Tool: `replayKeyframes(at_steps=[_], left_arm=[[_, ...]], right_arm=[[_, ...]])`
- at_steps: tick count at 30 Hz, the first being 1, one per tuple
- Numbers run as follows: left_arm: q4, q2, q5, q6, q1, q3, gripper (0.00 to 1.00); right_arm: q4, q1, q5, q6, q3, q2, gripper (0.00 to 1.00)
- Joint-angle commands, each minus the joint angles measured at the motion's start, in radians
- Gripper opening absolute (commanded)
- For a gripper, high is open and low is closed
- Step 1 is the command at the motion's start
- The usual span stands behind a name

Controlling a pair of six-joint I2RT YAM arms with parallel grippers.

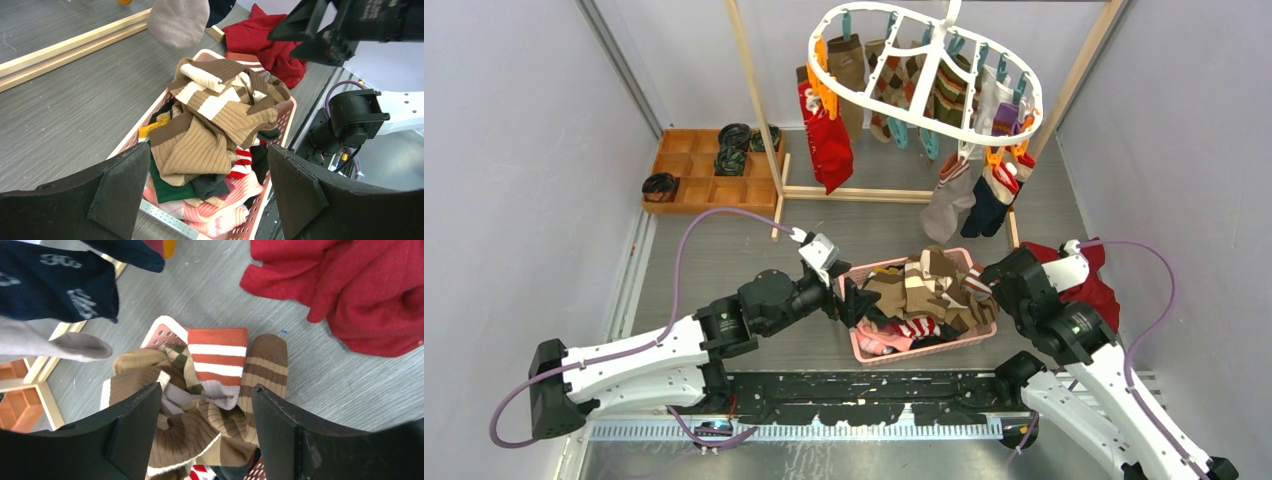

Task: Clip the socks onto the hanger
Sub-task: Clamp the sock onto the hanger.

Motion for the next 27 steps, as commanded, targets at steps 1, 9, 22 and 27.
replayKeyframes(at_steps=[1,9,22,27], left_arm=[[0.028,-0.026,0.026,0.005,0.009,-0.002,0.88],[0.041,-0.045,0.019,-0.002,0.012,-0.026,0.88],[0.029,-0.060,0.005,0.003,0.019,-0.028,0.88],[0.037,-0.049,0.012,0.005,0.024,-0.023,0.88]], right_arm=[[0.080,-0.031,0.048,0.172,-0.068,0.034,0.71],[0.231,-0.281,-0.119,0.035,-0.142,0.106,0.62],[0.438,-0.396,-0.315,-0.068,-0.206,0.256,0.55],[0.469,-0.409,-0.340,-0.086,-0.252,0.255,0.49]])
